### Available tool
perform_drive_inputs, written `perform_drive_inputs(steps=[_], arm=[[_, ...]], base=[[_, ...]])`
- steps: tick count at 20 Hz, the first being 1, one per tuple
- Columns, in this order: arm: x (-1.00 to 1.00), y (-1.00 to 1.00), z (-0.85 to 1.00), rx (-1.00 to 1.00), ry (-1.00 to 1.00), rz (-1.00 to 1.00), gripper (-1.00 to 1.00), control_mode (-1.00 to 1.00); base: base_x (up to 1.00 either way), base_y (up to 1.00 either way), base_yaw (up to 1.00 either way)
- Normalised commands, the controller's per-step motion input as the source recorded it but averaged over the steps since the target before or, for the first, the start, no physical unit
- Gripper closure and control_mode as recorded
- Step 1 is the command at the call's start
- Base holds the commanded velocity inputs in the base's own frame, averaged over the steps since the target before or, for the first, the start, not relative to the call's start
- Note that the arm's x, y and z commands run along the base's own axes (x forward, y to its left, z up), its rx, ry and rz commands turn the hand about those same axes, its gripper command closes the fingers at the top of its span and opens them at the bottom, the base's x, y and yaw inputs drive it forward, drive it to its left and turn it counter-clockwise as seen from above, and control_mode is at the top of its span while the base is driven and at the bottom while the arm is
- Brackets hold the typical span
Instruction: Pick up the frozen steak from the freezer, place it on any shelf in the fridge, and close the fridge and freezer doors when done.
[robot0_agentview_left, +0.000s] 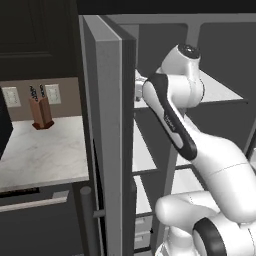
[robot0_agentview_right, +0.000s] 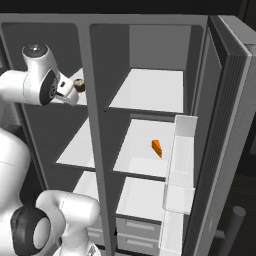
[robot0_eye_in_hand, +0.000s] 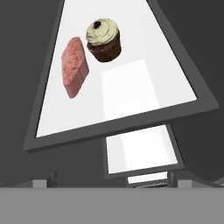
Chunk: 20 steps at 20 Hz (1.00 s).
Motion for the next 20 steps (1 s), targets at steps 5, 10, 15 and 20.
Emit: perform_drive_inputs(steps=[5,10,15,20], arm=[[0.72,0.27,0.0,-0.03,0.0,0.0,-1.0,-1.0],[0.68,0.34,-0.01,-0.03,0.0,0.0,-1.0,-1.0],[0.66,0.19,-0.12,-0.03,0.0,0.0,-1.0,-1.0],[0.61,0.12,-0.31,-0.05,0.01,0.0,-1.0,-1.0]], base=[[0.0,0.0,0.0],[0.0,0.0,0.0],[0.0,0.0,0.0],[0.0,0.0,0.0]])
